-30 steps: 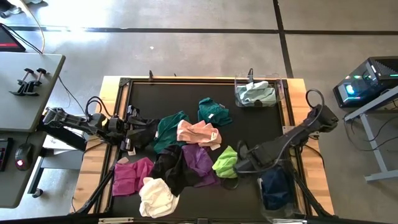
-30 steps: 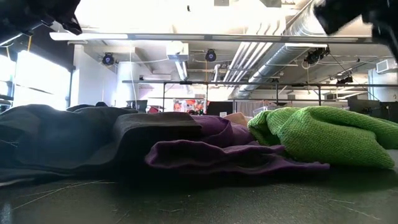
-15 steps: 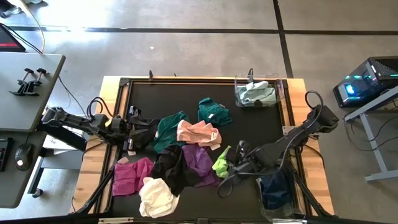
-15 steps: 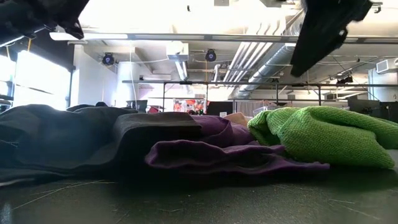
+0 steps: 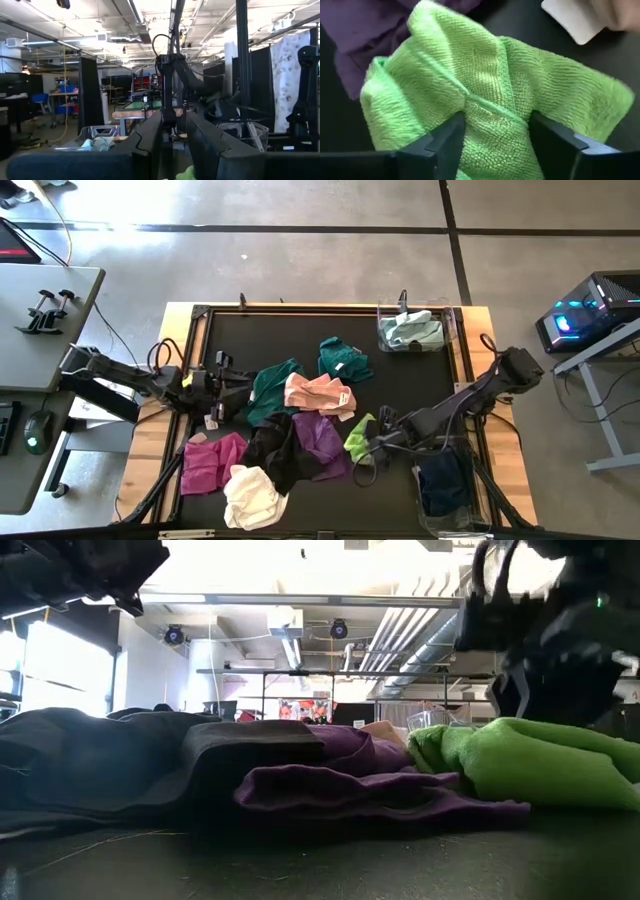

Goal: Sort towels by color in basket
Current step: Put the green towel into the top transparent bin, then put the right dark green towel into the bottom transparent bin

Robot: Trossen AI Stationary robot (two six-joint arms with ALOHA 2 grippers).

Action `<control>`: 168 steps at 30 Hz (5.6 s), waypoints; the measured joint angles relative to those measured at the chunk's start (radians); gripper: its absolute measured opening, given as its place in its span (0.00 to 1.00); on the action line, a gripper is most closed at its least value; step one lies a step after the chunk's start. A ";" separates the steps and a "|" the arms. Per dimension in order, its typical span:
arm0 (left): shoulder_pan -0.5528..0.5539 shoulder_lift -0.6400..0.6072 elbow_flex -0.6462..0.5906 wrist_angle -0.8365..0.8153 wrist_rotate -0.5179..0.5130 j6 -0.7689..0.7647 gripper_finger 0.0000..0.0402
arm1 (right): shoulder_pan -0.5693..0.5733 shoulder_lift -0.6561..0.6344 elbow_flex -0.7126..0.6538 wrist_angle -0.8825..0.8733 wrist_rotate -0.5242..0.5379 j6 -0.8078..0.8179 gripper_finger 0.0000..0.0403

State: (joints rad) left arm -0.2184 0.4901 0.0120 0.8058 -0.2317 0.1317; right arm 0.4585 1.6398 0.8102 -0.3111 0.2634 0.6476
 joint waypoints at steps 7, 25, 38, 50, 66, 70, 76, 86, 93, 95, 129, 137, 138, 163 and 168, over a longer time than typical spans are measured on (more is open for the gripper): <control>0.000 0.050 0.000 0.011 -0.068 -0.032 0.19 | -0.034 -0.007 -0.087 0.116 -0.027 -0.002 0.18; 0.102 0.123 0.000 -0.029 -0.159 0.117 0.19 | -0.517 -0.240 0.694 -1.197 0.546 -0.080 0.03; 0.226 0.129 0.000 -0.023 -0.211 0.163 0.19 | -1.271 -0.094 0.541 -0.822 0.062 -0.655 0.08; 0.259 0.128 0.000 0.051 -0.210 0.211 0.19 | -1.313 0.057 0.556 -0.847 0.098 -0.706 0.42; 0.257 0.128 0.001 0.082 -0.176 0.168 0.19 | -1.318 0.037 0.385 -0.701 -0.105 -0.687 0.20; 0.257 0.128 0.001 0.082 -0.166 0.158 0.19 | -1.335 0.048 0.353 -0.636 -0.074 -0.714 0.18; 0.257 0.128 0.001 0.081 -0.166 0.159 0.19 | -1.338 0.034 0.490 -0.770 -0.059 -0.708 0.30; 0.257 0.128 0.001 0.052 -0.166 0.143 0.19 | -1.161 -0.083 0.598 -0.766 -0.031 -0.652 0.40; 0.257 0.129 0.001 0.022 -0.122 0.131 0.19 | -0.868 -0.161 0.549 -0.757 -0.034 -0.605 0.40; 0.257 0.129 0.001 0.016 -0.116 0.131 0.19 | -0.785 -0.177 0.507 -0.699 -0.033 -0.618 0.40; 0.257 0.129 0.001 0.061 -0.117 0.140 0.19 | -0.698 0.285 0.323 0.062 0.029 -0.629 0.12; 0.257 0.129 0.001 0.061 -0.116 0.140 0.19 | -0.525 0.033 0.323 -0.102 0.242 -0.550 0.09; 0.257 0.129 0.001 0.060 -0.116 0.139 0.19 | -0.497 0.002 0.323 -0.122 0.230 -0.538 0.08; 0.074 0.131 0.001 0.014 0.094 -0.121 0.19 | 0.429 -0.075 0.664 -0.996 -0.086 1.150 0.05; 0.042 0.132 0.001 0.010 0.044 -0.121 0.19 | 0.540 -0.075 0.561 -1.040 -0.128 1.510 0.05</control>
State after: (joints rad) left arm -0.1763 0.6216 0.0132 0.8157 -0.1878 0.0109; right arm 0.9987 1.5650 1.3715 -1.3510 0.1354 2.1577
